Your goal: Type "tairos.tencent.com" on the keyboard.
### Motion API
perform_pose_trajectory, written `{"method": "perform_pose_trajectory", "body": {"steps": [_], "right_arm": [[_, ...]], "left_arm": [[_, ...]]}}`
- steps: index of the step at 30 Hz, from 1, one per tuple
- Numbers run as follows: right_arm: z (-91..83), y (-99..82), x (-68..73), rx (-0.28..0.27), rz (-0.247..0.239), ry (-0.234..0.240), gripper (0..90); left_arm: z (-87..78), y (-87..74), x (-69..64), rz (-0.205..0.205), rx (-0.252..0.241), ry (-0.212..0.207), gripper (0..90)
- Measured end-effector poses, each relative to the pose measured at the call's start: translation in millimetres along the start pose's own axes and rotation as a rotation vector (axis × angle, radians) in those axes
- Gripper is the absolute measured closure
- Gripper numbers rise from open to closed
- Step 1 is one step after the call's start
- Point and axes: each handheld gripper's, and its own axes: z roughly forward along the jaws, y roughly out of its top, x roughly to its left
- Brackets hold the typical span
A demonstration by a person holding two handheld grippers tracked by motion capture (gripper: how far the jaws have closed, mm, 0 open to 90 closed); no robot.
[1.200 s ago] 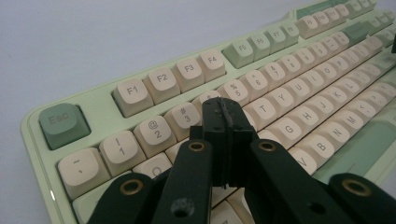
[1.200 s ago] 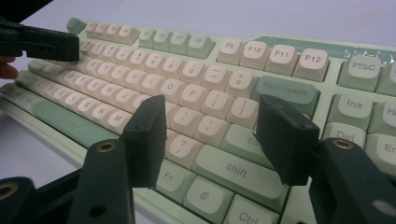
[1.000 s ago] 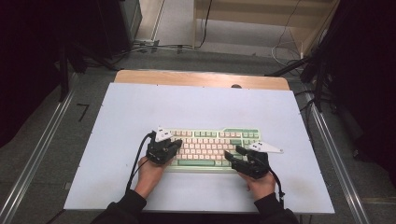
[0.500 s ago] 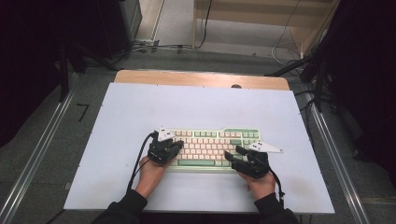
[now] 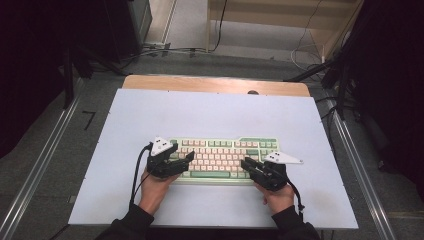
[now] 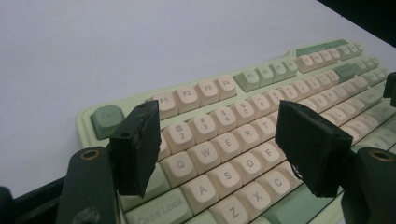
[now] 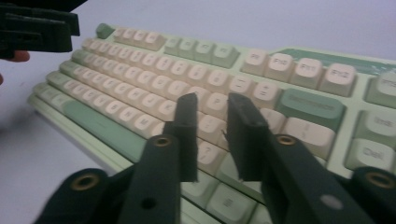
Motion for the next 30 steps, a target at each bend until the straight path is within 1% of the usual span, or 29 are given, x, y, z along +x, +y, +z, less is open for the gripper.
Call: {"method": "perform_pose_trajectory", "body": {"steps": [1, 5, 9, 13, 19, 22, 24, 30], "right_arm": [[2.2, 0.9, 2.0, 0.008, -0.01, 0.008, 81.0], [13.3, 4.1, 10.7, 0.037, -0.055, 0.039, 86.6], [24.3, 7.8, 20.2, 0.053, -0.09, 0.069, 87.0], [35.2, 10.6, 28.0, 0.068, -0.116, 0.088, 87.0], [45.1, 13.5, 35.5, 0.085, -0.135, 0.106, 86.9], [49.0, 13.4, 38.8, 0.095, -0.153, 0.116, 86.9], [50.9, 13.3, 40.9, 0.101, -0.156, 0.12, 86.9], [54.9, 13.0, 44.8, 0.115, -0.176, 0.12, 86.9]], "left_arm": [[-2.7, -2.5, 1.2, -0.006, -0.003, 0.012, 31.7], [-11.2, -8.2, 7.2, -0.03, -0.007, 0.029, 31.9], [-19.8, -12.9, 12.4, -0.043, -0.011, 0.052, 32.6], [-27.9, -18.5, 16.1, -0.058, -0.019, 0.071, 33.4], [-38.1, -23.4, 19.8, -0.072, -0.031, 0.091, 34.0], [-39.6, -24.5, 20.8, -0.074, -0.029, 0.095, 34.0], [-40.3, -25.2, 20.6, -0.075, -0.028, 0.1, 34.3], [-41.4, -26.4, 20.9, -0.077, -0.022, 0.092, 35.0]]}}
